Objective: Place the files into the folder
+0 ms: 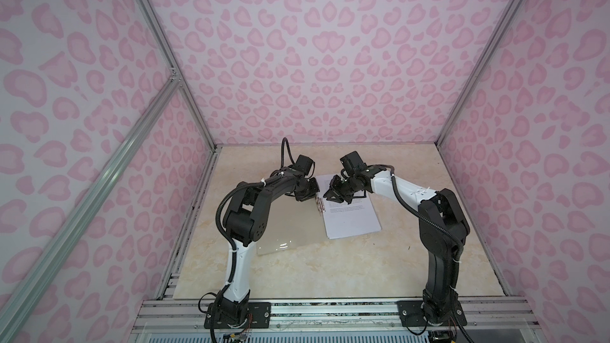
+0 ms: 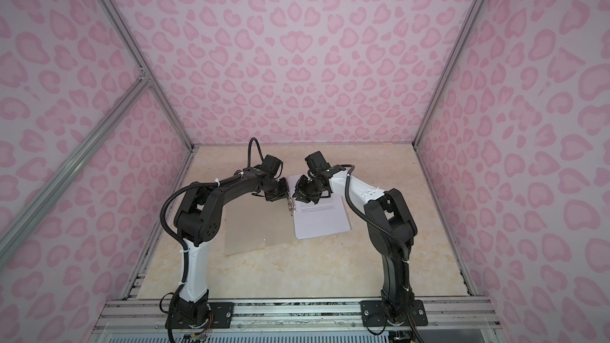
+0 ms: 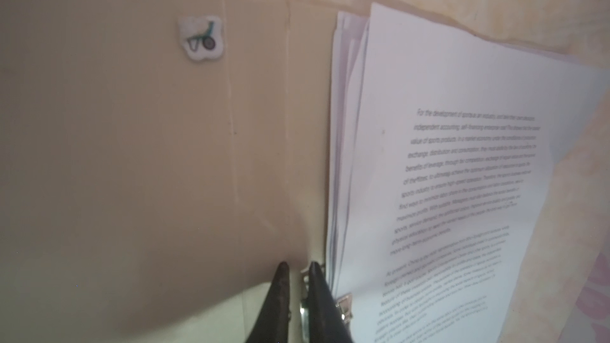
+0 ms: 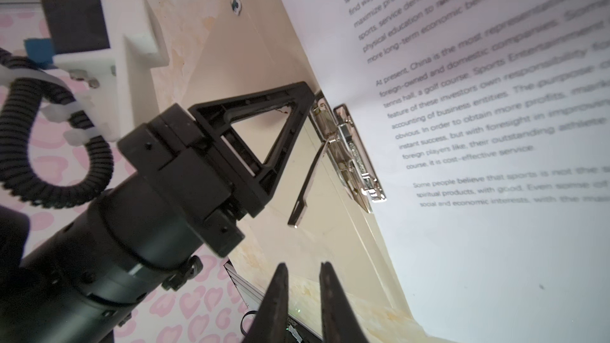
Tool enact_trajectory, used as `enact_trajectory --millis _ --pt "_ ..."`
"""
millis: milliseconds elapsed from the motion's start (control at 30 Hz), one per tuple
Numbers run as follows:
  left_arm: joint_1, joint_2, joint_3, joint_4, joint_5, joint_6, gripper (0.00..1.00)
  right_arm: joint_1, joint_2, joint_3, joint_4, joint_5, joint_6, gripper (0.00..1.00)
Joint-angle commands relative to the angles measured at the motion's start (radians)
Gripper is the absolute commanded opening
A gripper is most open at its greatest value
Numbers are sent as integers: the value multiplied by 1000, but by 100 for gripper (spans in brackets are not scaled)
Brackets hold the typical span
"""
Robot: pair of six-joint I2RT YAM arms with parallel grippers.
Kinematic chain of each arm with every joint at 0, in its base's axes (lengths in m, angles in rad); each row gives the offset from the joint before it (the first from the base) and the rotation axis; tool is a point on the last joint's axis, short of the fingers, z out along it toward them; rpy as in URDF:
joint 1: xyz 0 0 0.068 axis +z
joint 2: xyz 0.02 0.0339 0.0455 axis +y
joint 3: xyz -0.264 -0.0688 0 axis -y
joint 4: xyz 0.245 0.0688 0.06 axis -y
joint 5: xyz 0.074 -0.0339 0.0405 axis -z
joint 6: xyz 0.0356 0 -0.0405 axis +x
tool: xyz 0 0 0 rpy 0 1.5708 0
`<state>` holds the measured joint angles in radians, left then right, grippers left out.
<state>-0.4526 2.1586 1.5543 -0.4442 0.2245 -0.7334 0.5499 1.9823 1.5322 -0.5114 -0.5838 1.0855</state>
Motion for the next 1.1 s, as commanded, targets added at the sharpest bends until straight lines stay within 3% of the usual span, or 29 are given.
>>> enact_trajectory --millis 0,1067 --pt "-2 15 10 -5 5 -11 13 3 30 23 -39 -3 8 21" --pt "-1 21 -14 28 41 -41 8 10 120 74 -11 -48 56 17"
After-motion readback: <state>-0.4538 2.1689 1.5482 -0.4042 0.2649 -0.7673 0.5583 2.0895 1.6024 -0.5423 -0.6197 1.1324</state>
